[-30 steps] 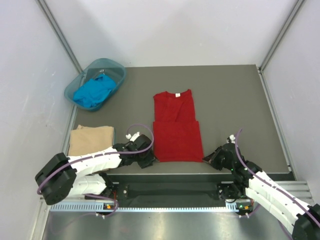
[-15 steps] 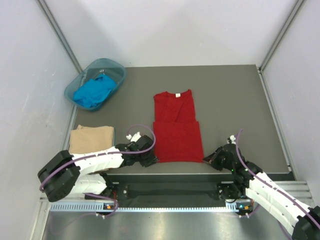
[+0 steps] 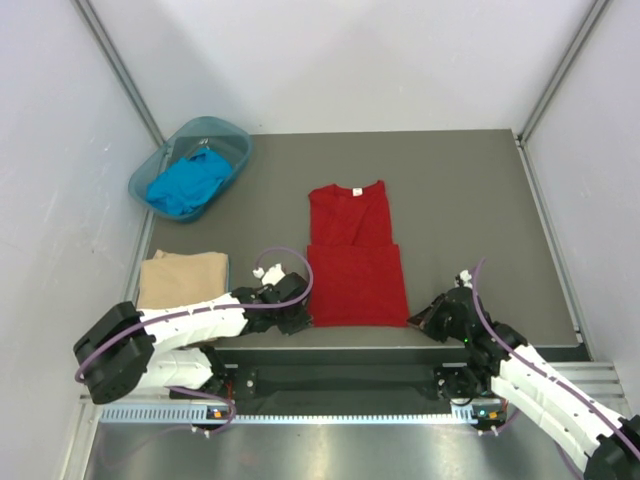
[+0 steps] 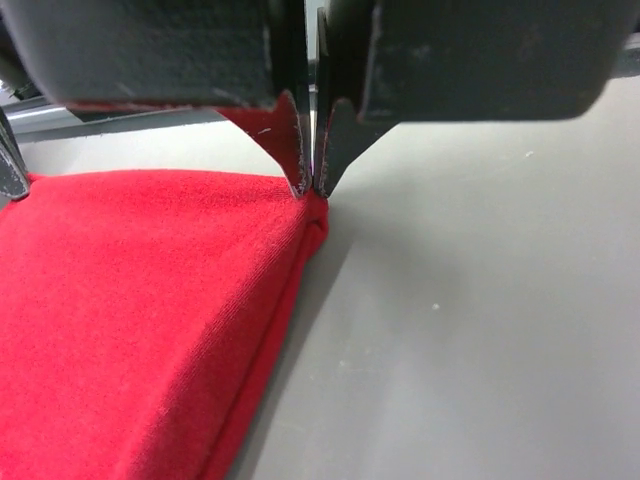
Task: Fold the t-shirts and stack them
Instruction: Fold the tshirt
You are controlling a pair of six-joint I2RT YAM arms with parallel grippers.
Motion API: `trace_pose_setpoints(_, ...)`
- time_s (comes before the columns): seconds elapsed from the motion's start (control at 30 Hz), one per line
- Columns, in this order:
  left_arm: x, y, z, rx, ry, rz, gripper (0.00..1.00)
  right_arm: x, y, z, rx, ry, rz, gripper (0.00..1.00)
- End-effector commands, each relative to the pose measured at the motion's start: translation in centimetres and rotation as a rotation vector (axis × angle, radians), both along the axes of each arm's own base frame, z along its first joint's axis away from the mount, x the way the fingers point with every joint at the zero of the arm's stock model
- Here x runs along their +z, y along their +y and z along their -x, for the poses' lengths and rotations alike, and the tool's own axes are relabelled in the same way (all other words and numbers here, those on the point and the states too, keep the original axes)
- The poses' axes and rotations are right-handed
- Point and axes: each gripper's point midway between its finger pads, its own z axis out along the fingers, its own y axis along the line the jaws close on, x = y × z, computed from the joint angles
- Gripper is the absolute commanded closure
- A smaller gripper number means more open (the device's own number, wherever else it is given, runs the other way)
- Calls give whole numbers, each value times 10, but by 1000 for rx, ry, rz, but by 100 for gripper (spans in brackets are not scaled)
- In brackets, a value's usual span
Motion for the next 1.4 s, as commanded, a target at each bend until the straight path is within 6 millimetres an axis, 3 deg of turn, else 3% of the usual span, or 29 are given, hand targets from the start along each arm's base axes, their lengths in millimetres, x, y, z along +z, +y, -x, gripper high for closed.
trace_pose_setpoints(0.0,7,-3,-1,-16,-14,-18,100,12,-2,2,32,-15,41,100)
trace_pose_setpoints(0.13,15,-8,5,-41,-5,-19,100,25,-8,6,42,-34,69,100)
trace_pose_setpoints(0.33,31,-25,-3,-112,-23,-22,100,58,-19,-13,45,-162,160,100)
trace_pose_setpoints(0.47,53,-29,-19,-116,-70,-65,100,83,-17,-27,58,-217,191,100)
trace_pose_setpoints(0.6,71,-22,-37,-93,-119,-103,100,93,-15,-38,77,-236,241,100)
trace_pose_setpoints(0.8,92,-16,-66,-98,-160,-125,100,126,-9,-65,76,-304,284,100)
trace_pose_setpoints(0.83,100,-13,-78,-76,-171,-117,100,141,-5,-73,71,-339,274,100)
trace_pose_setpoints(0.9,105,-5,-94,-65,-178,-125,100,147,-2,-85,78,-346,308,100)
trace_pose_setpoints(0.93,116,-6,-104,-58,-203,-111,100,163,1,-95,64,-378,306,100)
trace_pose_setpoints(0.97,119,-5,-113,-72,-217,-120,100,161,3,-102,73,-366,329,100)
trace_pose_setpoints(1.03,134,1,-137,-45,-255,-105,100,182,8,-121,59,-421,336,100)
trace_pose_setpoints(1.1,133,7,-159,-53,-263,-108,100,182,13,-142,69,-425,370,100)
trace_pose_setpoints(1.13,146,5,-171,-51,-282,-80,100,198,15,-155,59,-450,359,100)
trace_pose_setpoints(1.17,140,3,-180,-84,-272,-87,100,190,19,-167,71,-425,375,100)
trace_pose_setpoints(1.2,143,8,-193,-72,-281,-87,100,195,22,-177,80,-445,378,100)
trace_pose_setpoints(1.23,157,6,-207,-69,-314,-78,100,209,23,-191,72,-467,358,100)
trace_pose_setpoints(1.27,149,6,-218,-83,-301,-99,100,200,25,-204,84,-442,371,100)
trace_pose_setpoints(1.3,150,12,-230,-69,-305,-99,100,203,27,-213,85,-444,366,100)
trace_pose_setpoints(1.33,164,7,-244,-75,-334,-67,100,219,26,-228,69,-469,354,100)
trace_pose_setpoints(1.37,153,11,-258,-72,-316,-72,100,210,28,-240,80,-447,368,100)
